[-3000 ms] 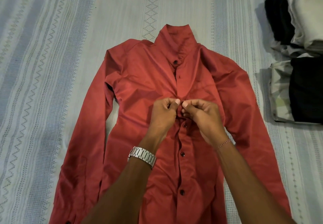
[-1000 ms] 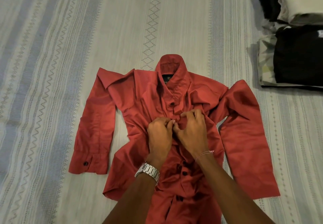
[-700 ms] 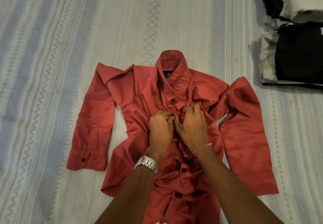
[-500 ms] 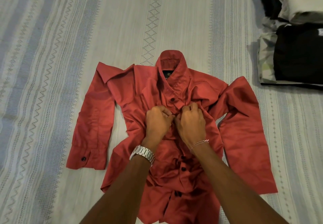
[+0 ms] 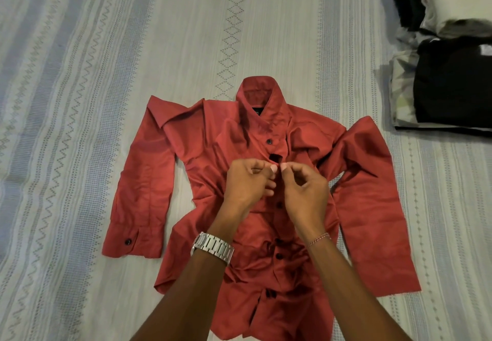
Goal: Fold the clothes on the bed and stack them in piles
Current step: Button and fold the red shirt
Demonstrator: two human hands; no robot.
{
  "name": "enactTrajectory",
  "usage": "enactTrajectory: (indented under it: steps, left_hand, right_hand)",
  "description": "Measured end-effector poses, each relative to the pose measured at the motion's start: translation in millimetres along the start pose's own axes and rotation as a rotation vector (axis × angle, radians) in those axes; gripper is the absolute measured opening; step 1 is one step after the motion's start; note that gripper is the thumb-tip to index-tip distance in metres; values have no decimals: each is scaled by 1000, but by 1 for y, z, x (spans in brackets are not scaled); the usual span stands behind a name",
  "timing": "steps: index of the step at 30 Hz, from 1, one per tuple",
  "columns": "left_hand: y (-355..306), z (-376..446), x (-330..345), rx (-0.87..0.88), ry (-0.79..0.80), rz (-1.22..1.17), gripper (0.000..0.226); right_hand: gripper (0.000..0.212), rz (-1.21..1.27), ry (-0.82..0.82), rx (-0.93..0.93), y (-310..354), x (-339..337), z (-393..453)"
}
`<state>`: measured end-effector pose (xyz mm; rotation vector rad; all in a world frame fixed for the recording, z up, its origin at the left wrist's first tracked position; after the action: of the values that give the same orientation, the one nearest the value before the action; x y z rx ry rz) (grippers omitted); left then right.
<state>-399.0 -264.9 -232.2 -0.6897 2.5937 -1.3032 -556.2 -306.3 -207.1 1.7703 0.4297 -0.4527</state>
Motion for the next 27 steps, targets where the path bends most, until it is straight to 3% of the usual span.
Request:
enactTrajectory:
  steps: [11,19,27]
  left_hand:
    - [-4,2,0,108,-71,109,11]
    - [-1,5,-8,177,-134,123,12]
    - [14,9,-6,59,-106,-108,12]
  right_hand:
    - [13,79,59,23,-9,8,-3]
    - [20,225,189,163,-17,19,0]
    - [6,158,213,139,-20,23,10]
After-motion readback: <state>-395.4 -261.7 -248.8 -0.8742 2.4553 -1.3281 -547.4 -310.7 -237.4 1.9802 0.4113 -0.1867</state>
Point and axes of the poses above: each hand's wrist, its own z-axis towards the middle knuckle, its own x-axis out of the palm, y = z × x, the point moved 10 cm from there along z, towards the middle knuckle, and after that the axes turned 9 degrees about -z, right-handed, at the moved point
